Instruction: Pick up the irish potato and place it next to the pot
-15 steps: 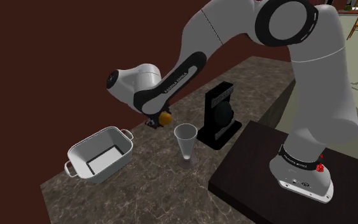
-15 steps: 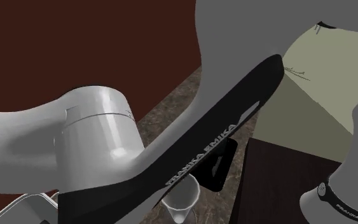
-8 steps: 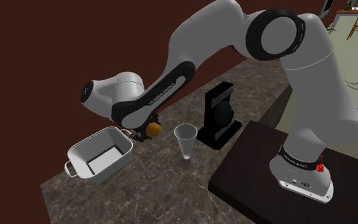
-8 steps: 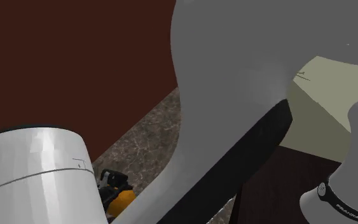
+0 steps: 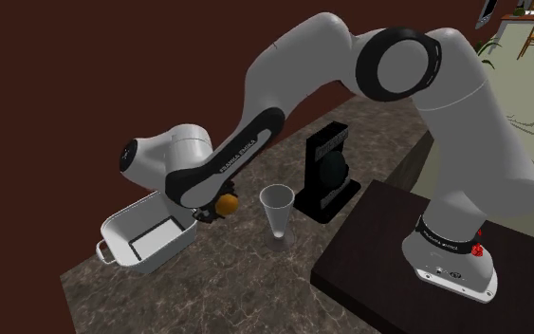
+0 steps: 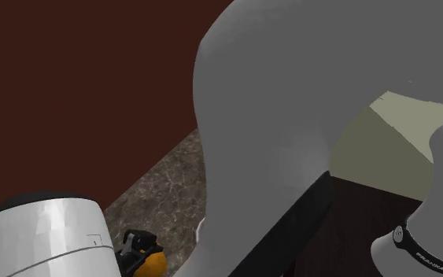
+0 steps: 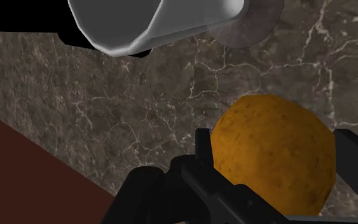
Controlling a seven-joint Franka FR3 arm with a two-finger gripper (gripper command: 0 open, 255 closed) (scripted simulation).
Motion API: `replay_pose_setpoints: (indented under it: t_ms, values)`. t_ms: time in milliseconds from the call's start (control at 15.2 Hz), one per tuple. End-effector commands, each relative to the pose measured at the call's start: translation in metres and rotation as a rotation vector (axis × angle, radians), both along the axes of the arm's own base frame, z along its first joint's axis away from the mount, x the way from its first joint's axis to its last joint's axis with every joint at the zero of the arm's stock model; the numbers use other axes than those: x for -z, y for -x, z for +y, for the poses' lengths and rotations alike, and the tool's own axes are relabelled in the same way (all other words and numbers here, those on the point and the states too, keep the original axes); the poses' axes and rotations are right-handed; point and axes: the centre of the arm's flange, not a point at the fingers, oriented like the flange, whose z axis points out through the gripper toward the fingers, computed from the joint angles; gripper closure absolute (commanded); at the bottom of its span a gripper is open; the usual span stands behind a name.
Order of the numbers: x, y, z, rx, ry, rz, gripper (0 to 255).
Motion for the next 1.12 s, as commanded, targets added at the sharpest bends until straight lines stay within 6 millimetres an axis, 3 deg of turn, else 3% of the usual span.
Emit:
replay_pose_setpoints:
  t_ms: [0,1056]
  values:
    - [0.010,-0.001,0.001,0.000,0.000,0.000,255]
    - [0.095,-0.001,0.001,0.000,0.000,0.000,255]
